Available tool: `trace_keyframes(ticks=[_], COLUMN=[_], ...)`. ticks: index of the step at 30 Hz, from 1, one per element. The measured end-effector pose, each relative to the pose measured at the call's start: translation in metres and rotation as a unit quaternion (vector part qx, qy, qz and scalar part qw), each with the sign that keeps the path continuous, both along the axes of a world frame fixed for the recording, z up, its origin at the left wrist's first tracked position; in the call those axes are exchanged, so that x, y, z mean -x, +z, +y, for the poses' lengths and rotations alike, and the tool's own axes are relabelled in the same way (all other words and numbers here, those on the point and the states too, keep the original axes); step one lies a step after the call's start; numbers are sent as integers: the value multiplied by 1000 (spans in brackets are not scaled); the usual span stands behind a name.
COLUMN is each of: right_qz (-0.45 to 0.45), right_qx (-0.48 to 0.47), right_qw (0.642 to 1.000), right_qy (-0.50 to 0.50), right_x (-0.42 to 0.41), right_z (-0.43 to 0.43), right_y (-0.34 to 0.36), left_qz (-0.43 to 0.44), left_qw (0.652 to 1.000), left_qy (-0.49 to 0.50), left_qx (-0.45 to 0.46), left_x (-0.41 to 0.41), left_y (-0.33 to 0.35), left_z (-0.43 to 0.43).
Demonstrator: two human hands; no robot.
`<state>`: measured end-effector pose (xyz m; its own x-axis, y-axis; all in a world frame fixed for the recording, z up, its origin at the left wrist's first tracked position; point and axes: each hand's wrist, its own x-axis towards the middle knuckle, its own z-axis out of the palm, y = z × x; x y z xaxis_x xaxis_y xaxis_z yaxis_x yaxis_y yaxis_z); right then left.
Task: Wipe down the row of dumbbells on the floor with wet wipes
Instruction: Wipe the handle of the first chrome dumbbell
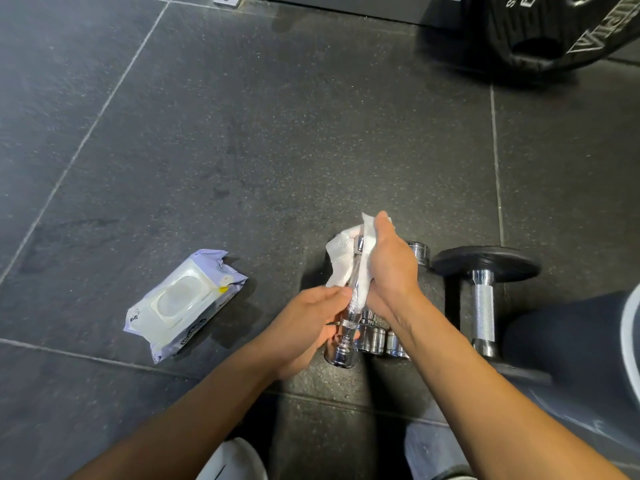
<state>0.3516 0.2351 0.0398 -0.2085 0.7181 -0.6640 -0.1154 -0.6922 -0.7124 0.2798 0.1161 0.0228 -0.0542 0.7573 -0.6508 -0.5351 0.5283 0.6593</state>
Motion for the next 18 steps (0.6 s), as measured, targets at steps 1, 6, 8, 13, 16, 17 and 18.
trace_keyframes(ticks=[1, 6, 8, 13, 16, 17, 18], right_qz=[15, -69, -100, -77, -125, -136, -144], right_qx=[4, -165, -236, -222, -240, -255, -269], right_qw=[1000, 962, 926, 889, 845, 830, 817], right_qy=[5, 206, 276, 392, 461, 478, 490], right_x=[-1, -8, -10, -28, -40, -43, -47], right_z=[0, -14, -22, -29, -33, -33, -32], right_y=[-1, -9, -8, -8, 2, 4, 6], left_qz=[6, 26, 31, 16, -6, -10, -15], left_qw=[1000, 997, 994, 991, 991, 991, 991], left_qy=[0, 67, 100, 120, 110, 109, 110], left_qx=[-11, -40, -43, -57, -77, -80, -82], left_x=[0, -3, -1, 5, 6, 6, 6], left_y=[0, -1, -1, 2, 1, 2, 3], left_z=[-1, -5, -4, -7, -13, -14, -14])
